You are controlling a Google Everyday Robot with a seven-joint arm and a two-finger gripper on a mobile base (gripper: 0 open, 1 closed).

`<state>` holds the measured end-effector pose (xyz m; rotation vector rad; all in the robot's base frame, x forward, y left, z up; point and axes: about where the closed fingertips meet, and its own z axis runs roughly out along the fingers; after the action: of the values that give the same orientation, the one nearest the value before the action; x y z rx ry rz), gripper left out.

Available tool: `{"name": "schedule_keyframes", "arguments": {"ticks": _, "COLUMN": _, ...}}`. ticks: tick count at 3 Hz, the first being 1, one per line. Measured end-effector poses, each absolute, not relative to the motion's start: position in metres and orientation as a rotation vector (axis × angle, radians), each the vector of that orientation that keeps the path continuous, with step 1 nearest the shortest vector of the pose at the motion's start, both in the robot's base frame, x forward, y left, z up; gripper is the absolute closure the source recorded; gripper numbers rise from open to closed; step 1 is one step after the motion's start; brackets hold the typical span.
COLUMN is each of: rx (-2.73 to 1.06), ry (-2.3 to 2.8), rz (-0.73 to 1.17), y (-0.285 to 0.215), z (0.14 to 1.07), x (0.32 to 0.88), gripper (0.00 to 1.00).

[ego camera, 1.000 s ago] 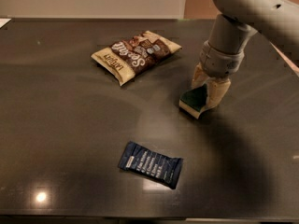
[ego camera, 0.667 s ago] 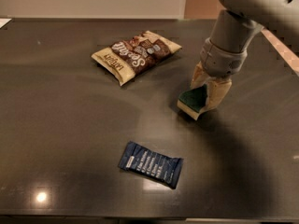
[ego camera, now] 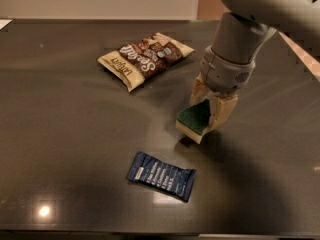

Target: Move sponge near rxbar blueberry

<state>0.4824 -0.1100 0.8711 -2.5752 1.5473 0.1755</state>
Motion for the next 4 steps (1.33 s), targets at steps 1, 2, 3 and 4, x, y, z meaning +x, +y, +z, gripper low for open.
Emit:
{"name": "schedule_keyframes", "arguments": {"ticks": 1, "rx": -2.626, "ry": 1.516, "rz": 0.172, "y": -0.095, "z": 0.862, "x": 0.467, "gripper": 1.00}}
{"name": "schedule_keyframes", "arguments": {"ticks": 2, "rx": -2.661, "ry": 1.507, "rz": 0.170, "y": -0.084, "z": 0.854, "x": 0.458, "gripper": 0.84}}
{"name": "schedule_keyframes", "arguments": {"ticks": 3, "rx": -2.684, "ry": 1.494, "rz": 0.189, "y": -0.075, "z": 0.851, "x": 0.451, "gripper": 0.59}}
{"name": "schedule_keyframes", "arguments": {"ticks": 4, "rx": -2.699, "ry": 1.479, "rz": 0.223, "y": -0.071, "z": 0.850, "x": 0.442, "gripper": 0.38}}
